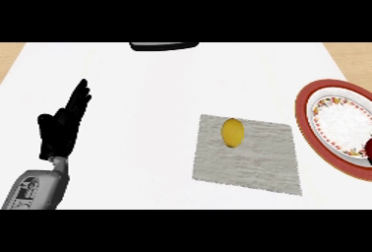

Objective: Pick the tomato from the placemat and place it in the plate

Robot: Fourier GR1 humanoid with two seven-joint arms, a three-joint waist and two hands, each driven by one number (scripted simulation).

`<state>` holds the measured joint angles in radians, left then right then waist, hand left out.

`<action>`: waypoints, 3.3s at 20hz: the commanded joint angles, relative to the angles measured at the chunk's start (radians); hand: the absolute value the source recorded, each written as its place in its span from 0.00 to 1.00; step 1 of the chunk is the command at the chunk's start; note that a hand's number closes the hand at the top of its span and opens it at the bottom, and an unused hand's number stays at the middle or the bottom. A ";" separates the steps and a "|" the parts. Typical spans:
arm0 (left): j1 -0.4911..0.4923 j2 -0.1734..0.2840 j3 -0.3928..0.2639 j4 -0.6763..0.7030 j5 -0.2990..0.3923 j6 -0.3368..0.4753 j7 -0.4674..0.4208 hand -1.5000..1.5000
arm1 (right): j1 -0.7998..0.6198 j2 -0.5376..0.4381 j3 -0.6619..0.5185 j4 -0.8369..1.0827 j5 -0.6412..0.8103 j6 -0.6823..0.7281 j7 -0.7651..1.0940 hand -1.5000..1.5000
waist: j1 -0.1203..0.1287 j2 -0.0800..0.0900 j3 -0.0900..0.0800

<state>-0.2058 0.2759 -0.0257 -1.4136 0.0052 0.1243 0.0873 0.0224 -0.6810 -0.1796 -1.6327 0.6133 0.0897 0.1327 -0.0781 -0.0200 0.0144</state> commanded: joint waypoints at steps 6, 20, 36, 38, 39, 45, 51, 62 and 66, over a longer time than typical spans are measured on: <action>0.004 -0.005 0.000 -0.008 0.005 -0.004 -0.009 0.50 | -0.023 -0.177 -0.285 0.163 -0.339 0.070 -0.612 1.00 | 0.009 0.009 -0.002; -0.100 -0.049 -0.039 0.065 -0.041 -0.017 -0.024 0.50 | -0.269 -0.307 -0.167 0.807 -0.302 0.283 -1.050 1.00 | 0.108 0.030 -0.012; -0.073 -0.049 -0.005 0.056 -0.033 -0.063 -0.055 0.50 | -0.508 -0.028 0.050 1.131 -0.022 0.068 -0.911 0.00 | 0.102 0.028 -0.013; -0.061 -0.038 -0.004 0.007 -0.050 -0.060 0.018 0.50 | -0.516 -0.017 0.035 1.152 -0.024 0.056 -0.936 0.00 | 0.092 0.023 -0.013; -0.087 -0.059 -0.002 0.077 -0.060 -0.047 -0.032 0.50 | -0.565 0.022 0.051 1.197 0.005 0.014 -0.917 0.00 | 0.095 0.026 -0.013; -0.031 -0.079 -0.039 -0.030 -0.073 -0.038 0.021 0.50 | -0.600 -0.001 -0.074 1.267 -0.155 0.220 -1.027 0.00 | 0.100 0.023 -0.012; -0.041 -0.044 0.006 -0.025 -0.041 -0.072 0.016 0.50 | -0.639 -0.156 -0.226 1.347 -0.315 0.405 -0.976 0.00 | 0.092 0.023 -0.013; -0.064 -0.068 -0.008 -0.032 -0.059 -0.056 0.030 0.50 | -0.520 -0.370 -0.354 1.484 -0.429 0.521 -0.971 0.00 | 0.104 0.035 -0.004; -0.063 -0.059 0.007 0.013 -0.051 -0.072 -0.012 0.50 | -0.494 -0.403 -0.352 1.469 -0.436 0.586 -0.978 0.00 | 0.090 0.039 -0.002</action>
<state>-0.2633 0.2170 -0.0227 -1.4101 -0.0480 0.0551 0.0812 -0.5165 -1.0433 -0.5196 -0.1747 0.1923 0.5018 -0.7304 0.0227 0.0171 0.0097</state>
